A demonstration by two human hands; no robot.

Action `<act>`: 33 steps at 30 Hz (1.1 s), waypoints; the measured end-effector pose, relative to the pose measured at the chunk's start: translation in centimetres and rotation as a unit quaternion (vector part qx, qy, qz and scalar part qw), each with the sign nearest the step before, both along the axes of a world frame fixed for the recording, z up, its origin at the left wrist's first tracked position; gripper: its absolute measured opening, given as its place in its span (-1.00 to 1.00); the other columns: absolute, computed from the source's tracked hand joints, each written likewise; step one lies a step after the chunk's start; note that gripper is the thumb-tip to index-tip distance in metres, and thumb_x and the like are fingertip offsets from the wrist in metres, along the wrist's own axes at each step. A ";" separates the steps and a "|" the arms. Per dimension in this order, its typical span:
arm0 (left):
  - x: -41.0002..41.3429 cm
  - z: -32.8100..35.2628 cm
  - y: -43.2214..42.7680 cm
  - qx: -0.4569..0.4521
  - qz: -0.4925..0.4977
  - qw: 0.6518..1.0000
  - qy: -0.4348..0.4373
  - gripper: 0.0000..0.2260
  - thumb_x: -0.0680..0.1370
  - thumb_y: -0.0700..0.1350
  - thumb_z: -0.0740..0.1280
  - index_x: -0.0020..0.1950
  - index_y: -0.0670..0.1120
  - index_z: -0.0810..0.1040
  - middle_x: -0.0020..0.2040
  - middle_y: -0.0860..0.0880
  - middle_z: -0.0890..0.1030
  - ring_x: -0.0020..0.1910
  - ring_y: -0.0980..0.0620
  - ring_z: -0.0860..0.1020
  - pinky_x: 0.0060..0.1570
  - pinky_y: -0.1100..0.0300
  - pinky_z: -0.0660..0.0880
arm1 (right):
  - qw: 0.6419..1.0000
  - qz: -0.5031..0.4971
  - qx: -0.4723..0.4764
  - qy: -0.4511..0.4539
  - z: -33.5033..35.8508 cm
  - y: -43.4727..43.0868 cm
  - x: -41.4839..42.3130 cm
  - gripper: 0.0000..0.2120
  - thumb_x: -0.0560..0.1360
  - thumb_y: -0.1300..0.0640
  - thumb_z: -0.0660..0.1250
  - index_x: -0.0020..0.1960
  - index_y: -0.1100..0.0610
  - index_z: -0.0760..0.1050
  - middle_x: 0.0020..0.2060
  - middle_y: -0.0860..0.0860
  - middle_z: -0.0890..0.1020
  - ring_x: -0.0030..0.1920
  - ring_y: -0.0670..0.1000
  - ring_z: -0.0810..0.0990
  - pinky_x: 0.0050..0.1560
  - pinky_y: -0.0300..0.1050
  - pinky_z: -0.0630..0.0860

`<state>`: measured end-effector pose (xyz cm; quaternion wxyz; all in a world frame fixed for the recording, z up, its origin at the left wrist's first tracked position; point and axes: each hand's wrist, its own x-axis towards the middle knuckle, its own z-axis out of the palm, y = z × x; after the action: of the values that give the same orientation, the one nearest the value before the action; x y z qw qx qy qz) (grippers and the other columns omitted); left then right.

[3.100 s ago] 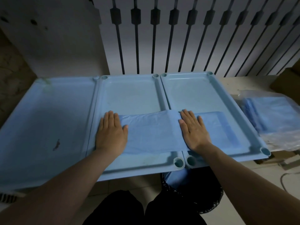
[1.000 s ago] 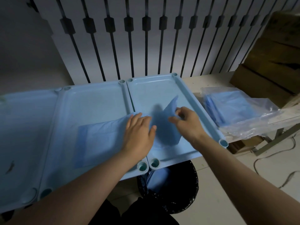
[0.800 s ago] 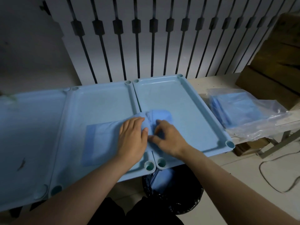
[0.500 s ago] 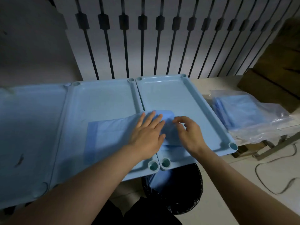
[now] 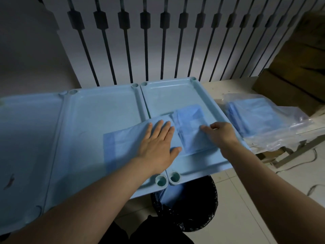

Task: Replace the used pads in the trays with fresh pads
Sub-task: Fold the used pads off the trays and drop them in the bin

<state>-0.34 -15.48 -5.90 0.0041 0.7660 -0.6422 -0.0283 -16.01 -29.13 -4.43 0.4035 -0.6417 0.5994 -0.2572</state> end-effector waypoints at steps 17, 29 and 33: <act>-3.7 -1.0 -4.6 -0.066 -0.041 0.992 0.102 -0.41 0.60 0.23 0.09 0.52 -0.07 0.18 0.54 -0.05 0.17 0.51 -0.03 0.12 0.47 0.05 0.08 | 0.914 0.262 -0.206 0.232 -2.9 -2.8 0.1 -0.50 0.67 0.05 -0.03 0.58 0.12 0.01 0.57 0.04 0.07 0.57 0.03 -0.07 0.54 0.03 -0.14; -3.7 -2.2 -5.7 0.044 -0.029 0.998 -0.031 -0.27 0.59 0.24 -0.08 0.56 -0.21 -0.22 0.58 -0.15 -0.20 0.55 -0.06 -0.25 0.51 -0.07 -0.20 | 0.814 0.366 -0.261 0.368 -5.6 -2.5 0.4 -0.18 0.38 -0.28 -0.48 0.58 0.01 -0.23 0.57 -0.06 -0.19 0.54 -0.06 -0.27 0.51 0.00 -0.32; -3.9 -2.2 -5.8 0.080 -0.012 0.995 -0.061 -0.22 0.58 0.29 -0.13 0.53 -0.27 -0.25 0.55 -0.25 -0.24 0.54 -0.15 -0.27 0.51 -0.08 -0.21 | 0.819 0.362 -0.247 0.370 -5.6 -2.3 0.4 -0.23 0.45 -0.29 -0.41 0.59 0.01 -0.22 0.57 -0.02 -0.20 0.54 -0.03 -0.29 0.51 0.00 -0.32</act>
<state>-4.21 -21.24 -8.12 -0.0969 0.7561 -0.6464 -0.0328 -15.65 -31.45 -10.00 0.0439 -0.9375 0.3442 0.0248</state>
